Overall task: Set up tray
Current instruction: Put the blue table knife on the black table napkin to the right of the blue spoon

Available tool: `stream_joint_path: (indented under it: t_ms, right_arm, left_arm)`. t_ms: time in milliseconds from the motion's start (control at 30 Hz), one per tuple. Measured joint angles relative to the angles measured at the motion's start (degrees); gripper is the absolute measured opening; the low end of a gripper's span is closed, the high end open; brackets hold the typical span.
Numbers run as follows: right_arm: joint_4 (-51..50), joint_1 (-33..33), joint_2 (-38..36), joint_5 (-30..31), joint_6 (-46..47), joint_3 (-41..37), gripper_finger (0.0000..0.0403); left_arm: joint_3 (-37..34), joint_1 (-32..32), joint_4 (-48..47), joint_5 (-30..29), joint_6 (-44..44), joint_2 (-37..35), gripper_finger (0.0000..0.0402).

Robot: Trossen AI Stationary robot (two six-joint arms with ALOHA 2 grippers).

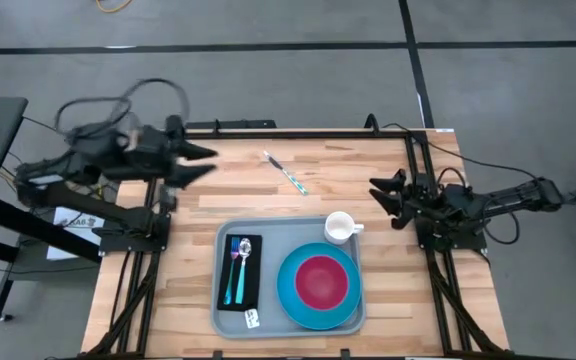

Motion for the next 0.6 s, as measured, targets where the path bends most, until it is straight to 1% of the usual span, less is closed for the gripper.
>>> stream_joint_path:
  t_ms: [33, 133, 200, 267, 333, 467, 533, 600]
  right_arm:
    - [-0.1, -0.4, 0.9, 0.0, 2.2, 0.2, 0.0188]
    - [-0.2, -1.3, 5.0, 0.0, 6.2, 2.6, 0.0188]
    - [-1.0, -2.0, 9.0, 0.0, 6.0, 6.0, 0.0188]
    - [-2.4, -2.7, 13.9, 0.5, 3.8, 10.6, 0.0188]
    - [-5.5, -3.5, 19.5, 1.7, 1.6, 16.8, 0.0187]
    - [-16.7, -6.1, 31.5, 4.6, 0.3, 31.7, 0.0177]
    - [-22.6, -7.9, 37.0, 4.1, 0.3, 39.2, 0.0171]
    - [-26.8, -9.7, 42.8, 1.4, 0.2, 46.5, 0.0166]
  left_arm:
    - [-5.0, 0.3, 4.7, -0.1, -1.2, -3.9, 0.0122]
    - [-17.6, 0.8, 14.2, -0.1, -3.5, -13.3, 0.0122]
    - [-24.0, 0.8, 17.4, -0.2, -4.7, -19.3, 0.0122]
    - [-29.0, 0.8, 19.4, -0.6, -6.6, -24.0, 0.0122]
    - [-32.7, 0.9, 19.7, -1.5, -9.1, -28.1, 0.0122]
    - [-37.5, 0.8, 18.7, -1.7, -11.9, -32.8, 0.0122]
    - [-38.6, 0.8, 17.7, -1.7, -12.1, -34.3, 0.0122]
    - [-39.9, 0.8, 16.4, -1.7, -12.4, -35.4, 0.0122]
